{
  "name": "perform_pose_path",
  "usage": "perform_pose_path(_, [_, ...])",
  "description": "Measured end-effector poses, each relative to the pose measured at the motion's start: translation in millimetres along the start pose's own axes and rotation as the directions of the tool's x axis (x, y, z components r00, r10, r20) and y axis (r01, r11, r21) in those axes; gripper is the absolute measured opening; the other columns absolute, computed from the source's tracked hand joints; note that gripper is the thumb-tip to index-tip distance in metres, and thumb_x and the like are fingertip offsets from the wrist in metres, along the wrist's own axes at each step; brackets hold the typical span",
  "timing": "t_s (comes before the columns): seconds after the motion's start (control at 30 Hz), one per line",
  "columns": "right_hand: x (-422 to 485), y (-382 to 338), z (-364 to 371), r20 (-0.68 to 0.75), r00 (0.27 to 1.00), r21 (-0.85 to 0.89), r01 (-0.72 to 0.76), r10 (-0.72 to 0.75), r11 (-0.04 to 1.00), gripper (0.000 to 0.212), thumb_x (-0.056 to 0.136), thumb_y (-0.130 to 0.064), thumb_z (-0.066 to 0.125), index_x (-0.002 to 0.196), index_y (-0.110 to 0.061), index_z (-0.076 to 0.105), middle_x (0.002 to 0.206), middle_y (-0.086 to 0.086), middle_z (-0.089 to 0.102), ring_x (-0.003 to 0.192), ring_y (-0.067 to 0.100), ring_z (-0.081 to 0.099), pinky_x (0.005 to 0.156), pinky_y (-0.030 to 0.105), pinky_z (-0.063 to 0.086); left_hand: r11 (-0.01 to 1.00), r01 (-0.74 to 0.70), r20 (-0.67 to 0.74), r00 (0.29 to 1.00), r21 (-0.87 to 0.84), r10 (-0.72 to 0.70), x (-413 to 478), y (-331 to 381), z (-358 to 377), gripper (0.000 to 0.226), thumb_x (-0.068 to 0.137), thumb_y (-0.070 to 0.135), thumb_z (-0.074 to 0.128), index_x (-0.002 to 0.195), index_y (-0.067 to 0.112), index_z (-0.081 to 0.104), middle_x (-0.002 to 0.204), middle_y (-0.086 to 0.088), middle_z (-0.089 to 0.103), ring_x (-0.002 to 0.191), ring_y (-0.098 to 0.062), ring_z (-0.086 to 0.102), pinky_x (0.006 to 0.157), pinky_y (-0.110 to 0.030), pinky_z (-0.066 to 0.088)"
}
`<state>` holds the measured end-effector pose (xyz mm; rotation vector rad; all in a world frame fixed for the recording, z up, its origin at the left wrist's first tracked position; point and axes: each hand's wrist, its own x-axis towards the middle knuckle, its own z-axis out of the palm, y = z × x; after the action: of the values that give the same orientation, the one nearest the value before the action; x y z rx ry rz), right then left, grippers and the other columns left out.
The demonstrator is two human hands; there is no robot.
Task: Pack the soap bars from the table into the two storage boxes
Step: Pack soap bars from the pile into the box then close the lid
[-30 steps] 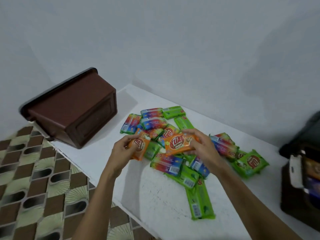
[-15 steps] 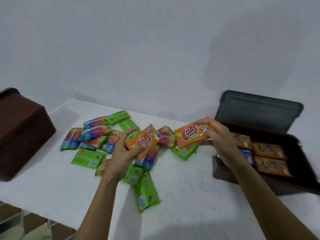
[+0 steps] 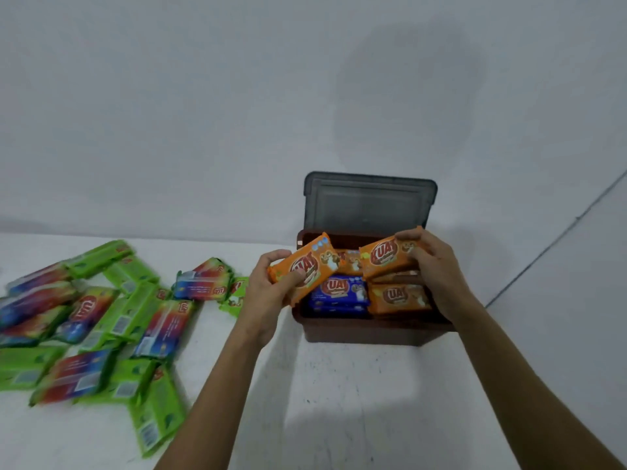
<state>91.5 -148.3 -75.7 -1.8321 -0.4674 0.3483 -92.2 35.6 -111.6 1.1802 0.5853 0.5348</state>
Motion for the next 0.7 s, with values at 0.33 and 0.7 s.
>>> perform_pose_path(0.33, [37.2, 32.3, -15.3, 0.03, 0.984, -0.034, -0.176, 0.177, 0.984, 0.023, 0.1, -0.009, 0.041, 0.109, -0.015, 0.061, 0.118, 0.007, 0.055, 0.106, 0.024, 0.062, 0.077, 0.04, 0.061, 0.971, -0.147, -0.122, 0.978, 0.19, 0.172, 12.1, -4.6, 46.6, 0.032, 0.088, 0.026, 0.068, 0.117, 0.022, 0.056, 0.105, 0.003, 0.069, 0.09, -0.008, 0.07, 0.062, -0.026, 0.058])
perform_pose_path(0.7, [15.5, 46.3, -2.2, -0.03, 0.997, -0.597, 0.043, -0.076, 0.801, 0.03, 0.098, -0.016, 0.048, 0.126, -0.021, 0.056, 0.156, 0.013, 0.024, 0.146, 0.029, 0.021, 0.112, 0.04, 0.031, 0.921, -0.224, -0.12, 0.954, 0.318, 0.273, 12.6, -15.7, 50.0, 0.035, 0.094, 0.021, 0.061, 0.124, 0.029, 0.047, 0.108, 0.012, 0.063, 0.09, 0.0, 0.068, 0.058, -0.019, 0.056])
